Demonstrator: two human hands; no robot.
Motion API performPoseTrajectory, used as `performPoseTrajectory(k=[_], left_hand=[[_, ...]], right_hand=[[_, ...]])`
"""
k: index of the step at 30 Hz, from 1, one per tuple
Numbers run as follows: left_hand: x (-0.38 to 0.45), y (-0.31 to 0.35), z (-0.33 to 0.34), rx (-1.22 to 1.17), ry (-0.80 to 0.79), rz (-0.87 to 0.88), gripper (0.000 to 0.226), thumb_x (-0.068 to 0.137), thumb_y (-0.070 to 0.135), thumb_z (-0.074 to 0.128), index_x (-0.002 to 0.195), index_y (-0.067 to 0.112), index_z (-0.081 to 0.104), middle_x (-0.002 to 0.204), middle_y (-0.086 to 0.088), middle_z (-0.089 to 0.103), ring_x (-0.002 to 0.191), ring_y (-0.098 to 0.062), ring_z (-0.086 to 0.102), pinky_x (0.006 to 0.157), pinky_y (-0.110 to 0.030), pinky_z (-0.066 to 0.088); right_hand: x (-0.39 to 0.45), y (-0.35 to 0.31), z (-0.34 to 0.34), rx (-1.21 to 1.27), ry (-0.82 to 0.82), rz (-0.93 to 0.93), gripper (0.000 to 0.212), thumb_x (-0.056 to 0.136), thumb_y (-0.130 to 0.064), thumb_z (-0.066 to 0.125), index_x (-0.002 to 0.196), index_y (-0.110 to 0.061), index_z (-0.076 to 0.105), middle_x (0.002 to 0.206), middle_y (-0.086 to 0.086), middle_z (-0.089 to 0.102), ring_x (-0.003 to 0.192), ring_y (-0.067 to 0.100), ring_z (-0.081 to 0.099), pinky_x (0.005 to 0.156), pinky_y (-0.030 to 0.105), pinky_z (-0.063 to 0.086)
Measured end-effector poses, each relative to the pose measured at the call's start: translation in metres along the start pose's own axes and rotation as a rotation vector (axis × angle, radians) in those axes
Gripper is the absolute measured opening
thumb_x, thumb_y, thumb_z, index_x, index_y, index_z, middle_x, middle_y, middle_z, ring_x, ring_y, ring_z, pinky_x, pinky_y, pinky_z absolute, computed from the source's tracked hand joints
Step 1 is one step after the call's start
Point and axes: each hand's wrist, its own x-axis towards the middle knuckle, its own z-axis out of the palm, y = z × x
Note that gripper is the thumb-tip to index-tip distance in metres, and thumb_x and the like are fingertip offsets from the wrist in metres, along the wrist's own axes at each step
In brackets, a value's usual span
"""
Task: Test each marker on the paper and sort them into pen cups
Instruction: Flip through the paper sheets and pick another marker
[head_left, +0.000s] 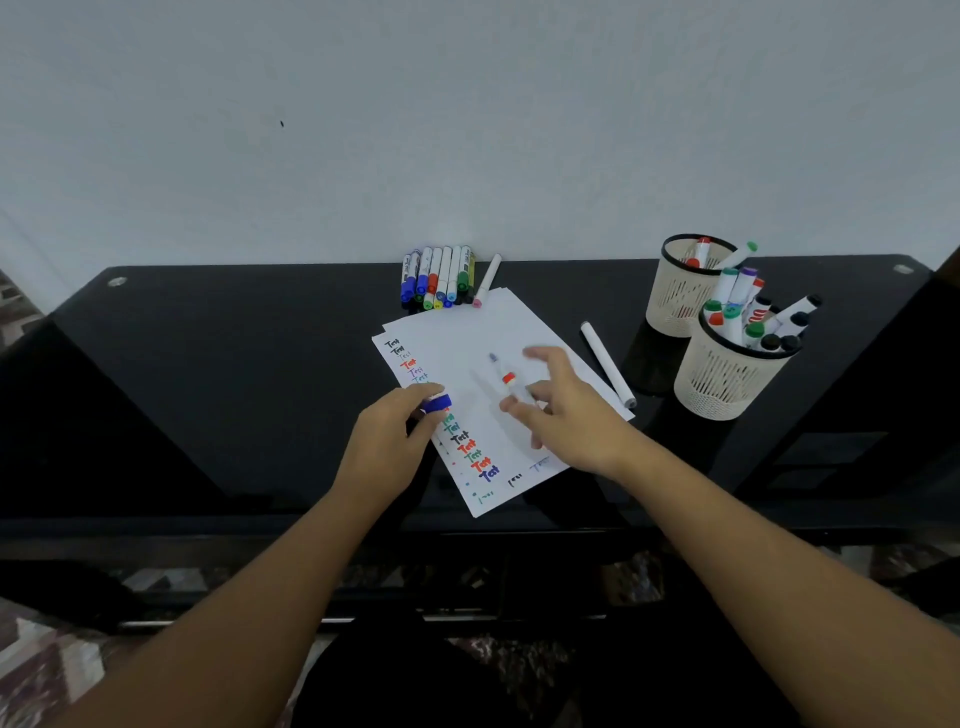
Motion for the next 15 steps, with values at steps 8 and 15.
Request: performPoseTrajectory(k=[8, 15], left_hand=[[0.0, 0.0, 0.0, 0.022, -0.016, 0.02, 0.027, 0.096, 0.022, 0.068, 0.124, 0.022, 0.069, 0.114, 0.013, 0.068, 0.098, -0.002, 0.061, 0.086, -0.021, 0.053], [0.0, 0.001, 0.0, 0.029, -0.041, 0.078, 0.027, 0.095, 0.022, 0.07, 0.122, 0.022, 0.07, 0.116, 0.011, 0.069, 0.101, -0.005, 0.062, 0.09, -0.026, 0.054]], right_hand=[[0.016, 0.009, -0.001, -0.549, -0.003, -0.142, 0.029, 0.106, -0.038, 0.052, 0.135, -0.041, 0.057, 0.122, -0.006, 0.064, 0.113, 0.017, 0.058, 0.09, 0.035, 0.049], [0.024, 0.006, 0.007, -0.588, -0.033, -0.185, 0.032, 0.107, -0.039, 0.05, 0.138, -0.041, 0.057, 0.122, -0.004, 0.064, 0.112, 0.019, 0.059, 0.094, 0.039, 0.051]])
